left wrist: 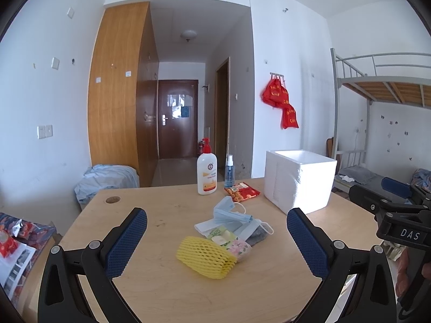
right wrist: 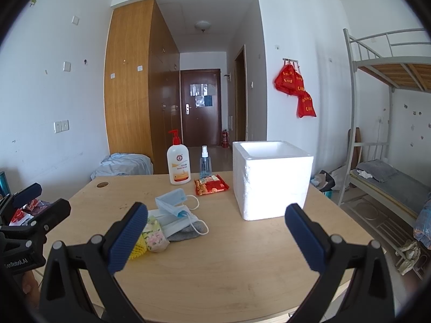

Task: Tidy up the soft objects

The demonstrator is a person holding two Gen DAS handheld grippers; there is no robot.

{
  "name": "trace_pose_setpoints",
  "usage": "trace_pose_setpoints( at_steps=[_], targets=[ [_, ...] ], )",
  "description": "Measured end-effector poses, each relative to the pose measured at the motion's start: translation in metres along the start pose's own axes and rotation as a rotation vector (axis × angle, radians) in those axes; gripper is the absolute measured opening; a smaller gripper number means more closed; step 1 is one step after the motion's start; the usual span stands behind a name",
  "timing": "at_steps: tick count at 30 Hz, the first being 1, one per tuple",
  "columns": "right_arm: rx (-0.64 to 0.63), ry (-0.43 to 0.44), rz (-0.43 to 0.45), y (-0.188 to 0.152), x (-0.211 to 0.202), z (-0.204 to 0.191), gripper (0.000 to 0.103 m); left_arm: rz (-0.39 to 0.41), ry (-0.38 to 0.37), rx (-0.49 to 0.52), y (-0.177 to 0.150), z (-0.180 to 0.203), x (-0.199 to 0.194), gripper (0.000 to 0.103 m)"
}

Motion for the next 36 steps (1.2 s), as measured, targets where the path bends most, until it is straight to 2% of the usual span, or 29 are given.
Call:
trace_pose_setpoints(
  at_steps=[27,36],
  targets=[
    [-0.009,0.005,-0.015,0.004,0.010,0.000,0.103,-0.012,0.002,-0.010,0.005,-0.004,0.010,0.103],
    [-0.030,0.040,-0.047,0.007,0.035,-0.008,0.103,-0.056,0.003,-0.009,0.004,-0.011,0.031,0.103]
  ],
)
Point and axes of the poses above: each gripper's, at about its wrist camera, not at the fingertips, and x roughly the way its jaws point, z to its right, y to its top, the point moved 5 cm from there along x, roughly the way its jaws point, and after that the axes turned 11 degrees about -x, right-handed, at the moved point
